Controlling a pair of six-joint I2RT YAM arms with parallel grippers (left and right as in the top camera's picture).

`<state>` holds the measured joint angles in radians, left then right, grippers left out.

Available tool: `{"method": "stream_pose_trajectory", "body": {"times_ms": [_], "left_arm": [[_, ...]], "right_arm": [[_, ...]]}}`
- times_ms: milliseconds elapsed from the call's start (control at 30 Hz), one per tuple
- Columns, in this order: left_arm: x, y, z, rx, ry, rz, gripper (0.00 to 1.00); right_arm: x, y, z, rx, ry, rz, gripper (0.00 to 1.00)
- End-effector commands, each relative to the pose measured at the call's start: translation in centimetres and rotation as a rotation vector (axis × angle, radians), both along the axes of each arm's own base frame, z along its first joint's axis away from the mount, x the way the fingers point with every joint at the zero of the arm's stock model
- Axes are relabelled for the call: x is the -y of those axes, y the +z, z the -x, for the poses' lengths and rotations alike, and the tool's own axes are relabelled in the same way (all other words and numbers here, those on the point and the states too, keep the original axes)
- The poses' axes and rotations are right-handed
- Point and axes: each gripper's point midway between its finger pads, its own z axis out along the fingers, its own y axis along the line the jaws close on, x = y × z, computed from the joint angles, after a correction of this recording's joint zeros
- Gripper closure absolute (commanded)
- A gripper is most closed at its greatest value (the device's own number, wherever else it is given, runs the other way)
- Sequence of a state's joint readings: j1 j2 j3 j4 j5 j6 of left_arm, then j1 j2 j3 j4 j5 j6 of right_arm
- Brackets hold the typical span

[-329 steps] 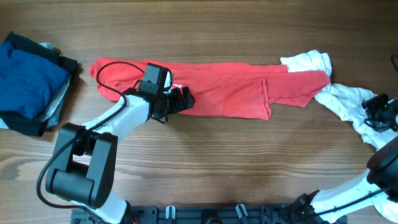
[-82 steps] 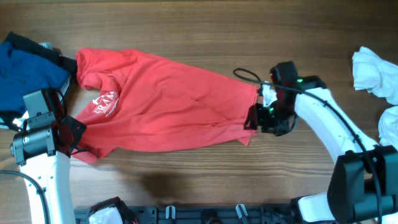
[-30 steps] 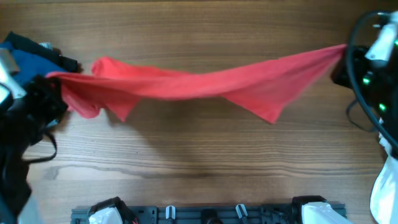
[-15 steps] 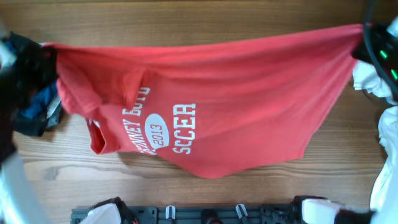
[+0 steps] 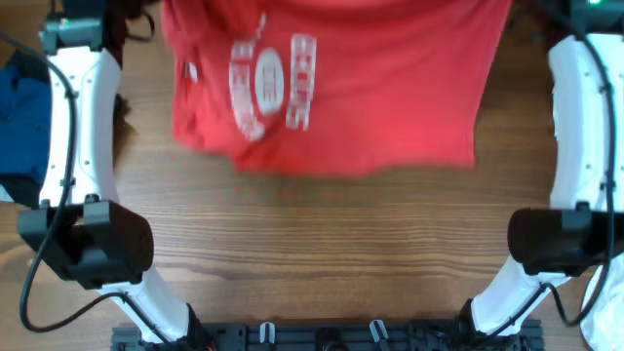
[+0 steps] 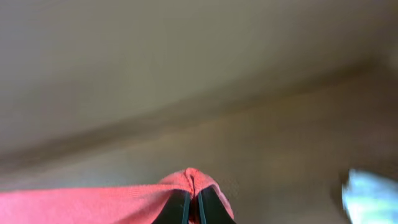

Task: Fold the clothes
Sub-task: 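Lift the shirt with both grippers and shake it out, then lay the shirt flat on the table with both grippers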

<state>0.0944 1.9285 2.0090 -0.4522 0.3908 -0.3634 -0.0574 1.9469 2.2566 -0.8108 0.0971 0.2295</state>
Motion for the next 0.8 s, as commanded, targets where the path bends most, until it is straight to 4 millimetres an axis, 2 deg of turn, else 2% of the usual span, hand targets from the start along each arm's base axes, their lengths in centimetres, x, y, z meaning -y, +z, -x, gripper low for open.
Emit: {"method": "stream_pose_trajectory", "body": {"times_ms": [0,33,67,100,133,233,267,367,433,467,500,567,700,767], "left_arm": [[-1.7,16.4,3.3,0.37,0.046,0.001,0.96],[-2.0,18.6,4.3,0.414,0.052,-0.008,0.96],[-2.0,19.5,5.1,0.417,0.047,-0.013,0.96],[-1.8,19.0,5.6,0.377,0.041,-0.017,0.96],[-1.8,17.4,5.9,0.304,0.038,-0.025,0.96],[-1.4,7.3,7.7,-0.101,0.014,-0.031,0.96],[-1.3,4.7,8.7,-0.213,0.003,-0.032,0.96],[-0.9,-4.6,13.6,-0.629,-0.055,-0.059,0.96],[-1.2,-7.8,15.8,-0.797,-0.067,-0.084,0.96],[-1.4,-10.2,17.5,-0.918,-0.09,-0.102,0.96],[-1.3,-11.5,17.9,-0.966,-0.108,-0.103,0.96],[-1.1,-14.2,19.2,-1.07,-0.121,-0.084,0.96],[-1.3,-20.1,23.6,-1.322,-0.148,-0.089,0.96],[-1.2,-22.1,25.7,-1.423,-0.157,-0.085,0.96]], "right_arm": [[2.6,11.0,2.9,0.254,-0.108,0.041,0.96],[3.0,11.9,3.4,0.268,-0.116,0.047,0.96],[3.3,11.9,3.7,0.262,-0.122,0.048,0.96],[3.6,11.1,3.9,0.23,-0.125,0.054,0.96],[3.6,10.4,4.1,0.197,-0.119,0.065,0.96],[3.9,4.9,4.8,-0.018,-0.109,0.111,0.96],[3.9,3.6,5.0,-0.065,-0.108,0.111,0.96],[3.7,-3.5,6.5,-0.331,-0.09,0.1,0.96],[3.1,-7.3,7.5,-0.465,-0.058,0.077,0.96],[2.4,-9.0,8.0,-0.525,-0.017,0.055,0.96],[1.1,-11.2,8.6,-0.597,0.069,0.026,0.96],[-0.6,-13.9,10.0,-0.695,0.168,-0.029,0.96],[-1.0,-20.3,16.5,-1.032,0.175,-0.089,0.96],[-1.0,-22.2,19.1,-1.151,0.169,-0.111,0.96]]}}
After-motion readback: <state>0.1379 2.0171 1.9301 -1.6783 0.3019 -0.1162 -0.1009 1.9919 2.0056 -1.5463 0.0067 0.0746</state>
